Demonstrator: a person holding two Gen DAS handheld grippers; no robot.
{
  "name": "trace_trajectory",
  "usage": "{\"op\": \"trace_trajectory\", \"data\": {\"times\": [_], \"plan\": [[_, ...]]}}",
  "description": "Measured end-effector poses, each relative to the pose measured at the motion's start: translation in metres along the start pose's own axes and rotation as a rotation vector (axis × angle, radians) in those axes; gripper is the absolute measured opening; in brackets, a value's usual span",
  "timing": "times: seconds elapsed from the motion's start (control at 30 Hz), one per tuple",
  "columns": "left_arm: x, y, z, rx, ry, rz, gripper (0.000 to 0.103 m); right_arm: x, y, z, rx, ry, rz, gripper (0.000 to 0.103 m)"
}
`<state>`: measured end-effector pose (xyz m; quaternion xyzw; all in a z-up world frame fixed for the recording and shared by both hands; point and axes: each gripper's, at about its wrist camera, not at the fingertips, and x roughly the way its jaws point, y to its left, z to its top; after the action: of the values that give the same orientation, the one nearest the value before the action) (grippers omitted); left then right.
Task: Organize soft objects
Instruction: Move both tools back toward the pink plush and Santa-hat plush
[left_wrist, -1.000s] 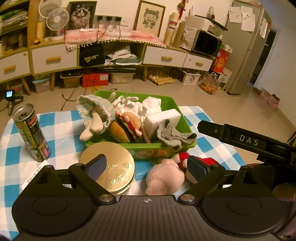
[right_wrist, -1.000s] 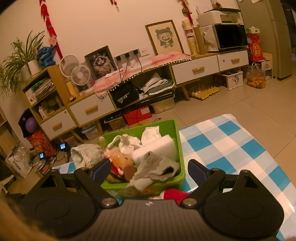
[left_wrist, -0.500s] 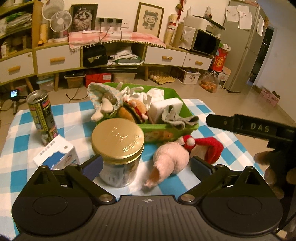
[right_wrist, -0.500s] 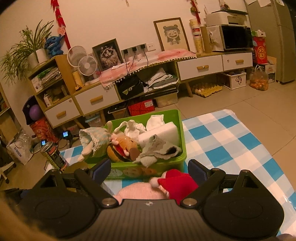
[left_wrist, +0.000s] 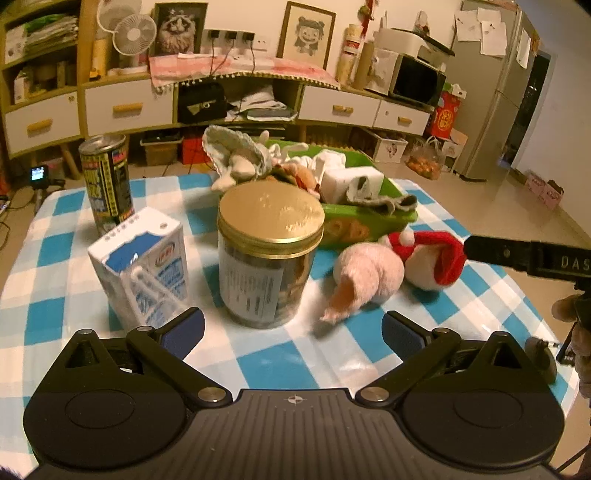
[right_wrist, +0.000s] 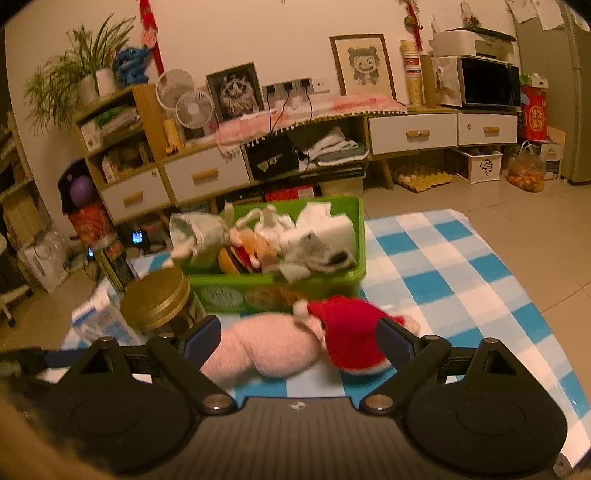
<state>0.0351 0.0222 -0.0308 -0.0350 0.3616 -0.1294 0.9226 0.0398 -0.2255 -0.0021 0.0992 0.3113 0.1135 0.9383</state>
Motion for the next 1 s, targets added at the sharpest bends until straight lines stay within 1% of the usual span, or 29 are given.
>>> {"op": "trace_trajectory", "data": {"times": [0.1, 0.3, 0.43, 0.57, 0.77, 1.0], "plan": [[0.002, -0.002, -0.006, 0.028, 0.001, 0.003, 0.098, 0.001, 0.002, -0.010, -0.019, 0.027, -0.009, 0.044], [0.012, -0.004, -0.018, 0.046, -0.005, -0.018, 0.098, 0.005, 0.000, -0.029, -0.095, 0.030, -0.052, 0.044], [0.020, -0.011, -0.022, 0.087, -0.015, -0.016, 0.098, 0.010, -0.005, -0.041, -0.114, 0.046, -0.067, 0.044], [0.026, -0.018, -0.024, 0.111, -0.033, -0.024, 0.098, 0.014, -0.013, -0.050, -0.111, 0.052, -0.071, 0.044], [0.037, -0.030, -0.026, 0.144, -0.058, -0.057, 0.098, 0.020, -0.025, -0.060, -0.102, 0.050, -0.086, 0.044], [0.052, -0.040, -0.021, 0.138, -0.075, -0.071, 0.096, 0.024, -0.034, -0.062, -0.090, 0.044, -0.104, 0.044]]}}
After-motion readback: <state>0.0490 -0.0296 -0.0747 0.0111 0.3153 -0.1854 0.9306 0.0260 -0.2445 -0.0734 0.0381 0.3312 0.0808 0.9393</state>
